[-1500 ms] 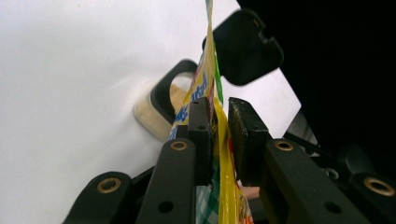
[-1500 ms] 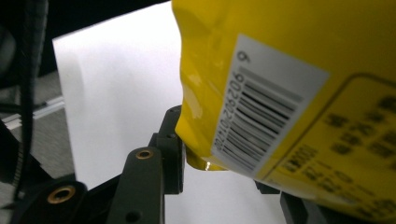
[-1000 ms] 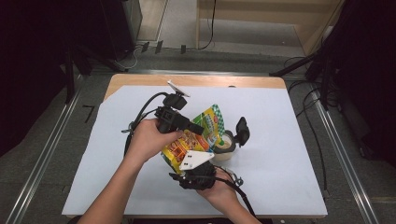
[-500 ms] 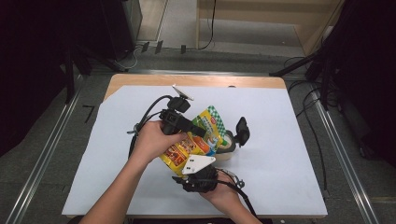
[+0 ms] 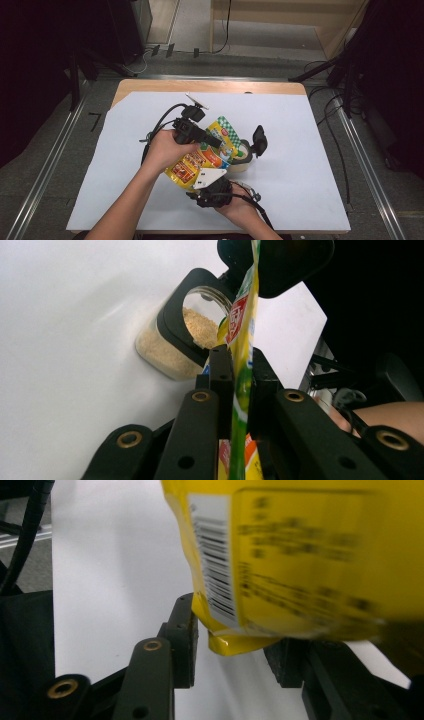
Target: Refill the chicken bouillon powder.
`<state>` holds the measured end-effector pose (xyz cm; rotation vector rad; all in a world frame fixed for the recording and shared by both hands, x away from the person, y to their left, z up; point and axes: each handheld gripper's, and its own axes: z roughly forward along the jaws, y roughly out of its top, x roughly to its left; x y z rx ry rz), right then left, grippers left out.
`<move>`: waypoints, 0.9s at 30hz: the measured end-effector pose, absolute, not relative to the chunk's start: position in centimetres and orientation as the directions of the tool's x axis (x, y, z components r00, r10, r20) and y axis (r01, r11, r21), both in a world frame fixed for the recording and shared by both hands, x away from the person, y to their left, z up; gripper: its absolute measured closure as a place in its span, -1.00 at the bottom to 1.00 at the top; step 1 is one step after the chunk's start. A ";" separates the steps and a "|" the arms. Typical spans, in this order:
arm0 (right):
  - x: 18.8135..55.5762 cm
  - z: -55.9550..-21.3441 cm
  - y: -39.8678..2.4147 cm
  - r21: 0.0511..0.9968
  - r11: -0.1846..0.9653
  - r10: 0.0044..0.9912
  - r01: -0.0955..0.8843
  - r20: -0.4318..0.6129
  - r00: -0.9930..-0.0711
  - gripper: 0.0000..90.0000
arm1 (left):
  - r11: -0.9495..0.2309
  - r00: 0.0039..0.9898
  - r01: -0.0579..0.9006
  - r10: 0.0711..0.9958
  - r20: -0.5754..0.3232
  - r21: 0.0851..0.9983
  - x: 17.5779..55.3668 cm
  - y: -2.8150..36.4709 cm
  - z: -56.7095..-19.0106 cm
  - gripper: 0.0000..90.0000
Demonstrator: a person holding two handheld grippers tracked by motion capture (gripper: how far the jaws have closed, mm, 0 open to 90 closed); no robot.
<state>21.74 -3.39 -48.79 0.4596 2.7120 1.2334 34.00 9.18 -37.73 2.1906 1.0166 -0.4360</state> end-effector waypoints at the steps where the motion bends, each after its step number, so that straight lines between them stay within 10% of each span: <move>1: 21.8 -48.9 -3.4 0.752 0.618 0.330 0.231 0.019 -0.944 0.35 | -0.466 0.640 0.768 0.543 -0.544 0.438 34.0 9.3 -37.6 0.91; 27: 24.3 -47.9 -5.9 0.782 0.467 0.513 0.412 0.141 -0.847 0.20 | -0.304 0.614 0.777 0.559 -0.557 0.551 34.0 17.6 -33.5 0.98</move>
